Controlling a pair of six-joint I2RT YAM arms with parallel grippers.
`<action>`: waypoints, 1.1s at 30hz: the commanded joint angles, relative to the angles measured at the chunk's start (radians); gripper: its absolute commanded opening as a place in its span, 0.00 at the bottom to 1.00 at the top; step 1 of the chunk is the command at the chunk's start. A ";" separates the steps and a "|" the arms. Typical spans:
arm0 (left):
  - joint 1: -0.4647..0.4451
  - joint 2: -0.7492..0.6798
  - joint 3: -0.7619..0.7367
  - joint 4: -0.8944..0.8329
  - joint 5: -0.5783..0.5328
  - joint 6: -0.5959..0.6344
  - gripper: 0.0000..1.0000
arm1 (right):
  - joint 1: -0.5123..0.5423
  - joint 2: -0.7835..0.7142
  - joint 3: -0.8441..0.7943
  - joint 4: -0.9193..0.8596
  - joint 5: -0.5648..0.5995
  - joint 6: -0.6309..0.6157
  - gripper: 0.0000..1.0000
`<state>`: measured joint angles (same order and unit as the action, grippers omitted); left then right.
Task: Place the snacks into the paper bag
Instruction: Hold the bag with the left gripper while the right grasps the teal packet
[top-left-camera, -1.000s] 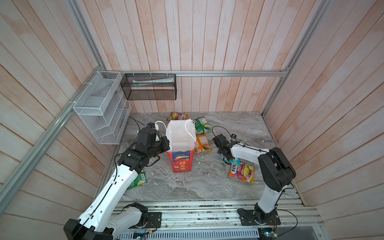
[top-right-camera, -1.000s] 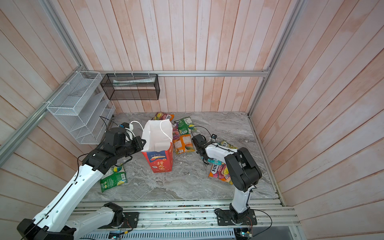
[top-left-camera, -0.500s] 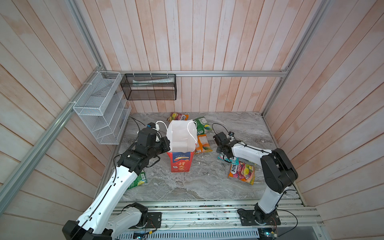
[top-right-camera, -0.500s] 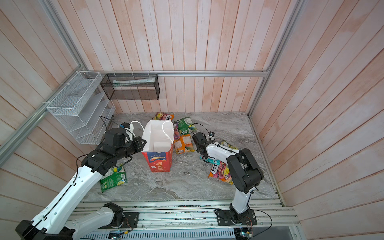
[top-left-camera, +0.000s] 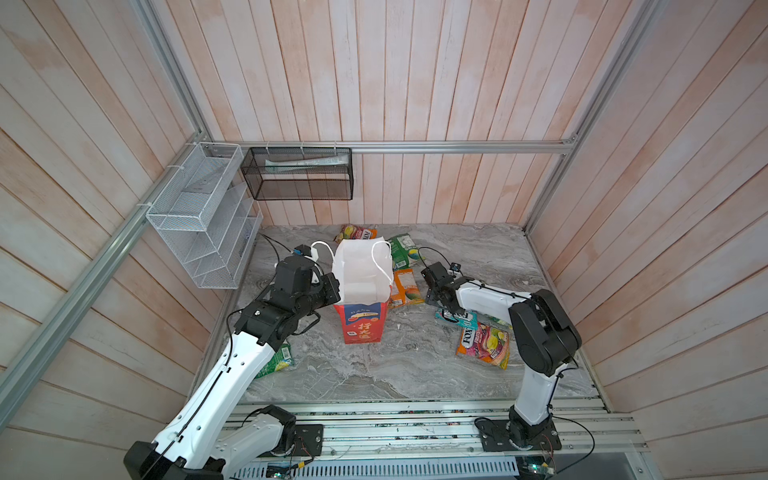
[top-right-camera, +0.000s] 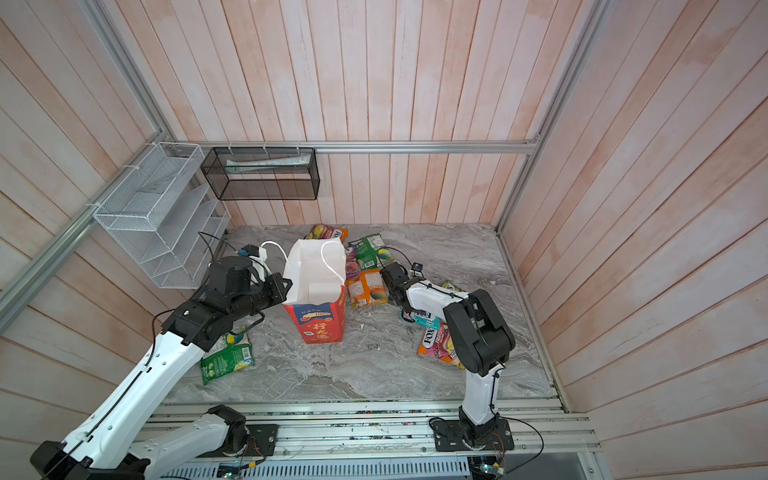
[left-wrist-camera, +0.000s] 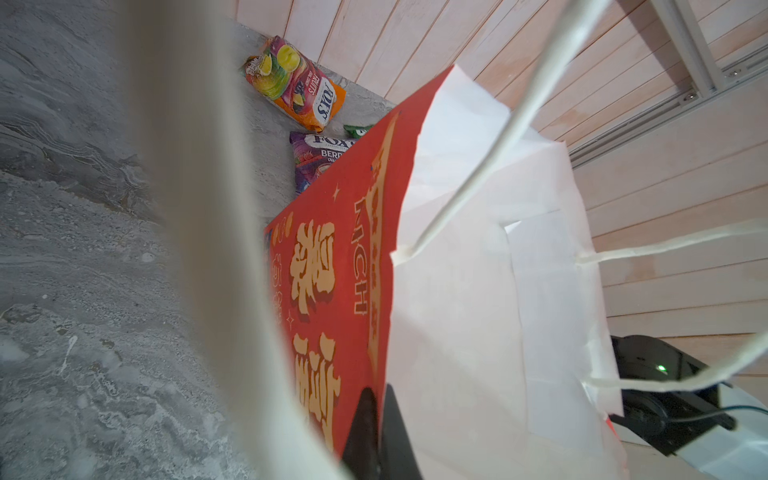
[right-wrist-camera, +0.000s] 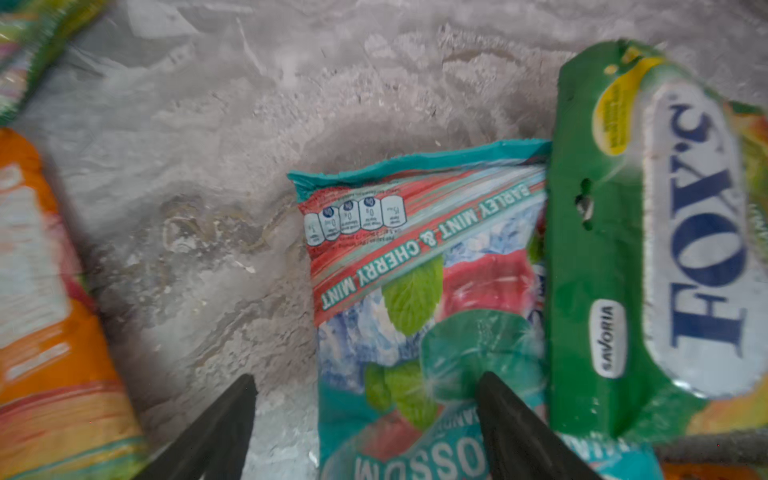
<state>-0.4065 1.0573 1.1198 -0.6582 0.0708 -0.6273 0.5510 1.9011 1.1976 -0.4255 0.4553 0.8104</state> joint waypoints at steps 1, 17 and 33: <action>-0.003 -0.014 0.000 0.029 -0.017 0.017 0.00 | -0.003 0.028 0.024 -0.075 -0.007 0.012 0.85; -0.003 -0.025 -0.010 0.040 -0.029 0.016 0.00 | -0.063 0.025 -0.015 -0.043 0.015 0.010 0.74; -0.004 -0.040 -0.016 0.044 -0.051 0.012 0.00 | -0.064 0.043 -0.002 -0.008 -0.057 -0.050 0.23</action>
<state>-0.4068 1.0351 1.1137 -0.6384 0.0429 -0.6277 0.4938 1.9396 1.2366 -0.4248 0.4751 0.7677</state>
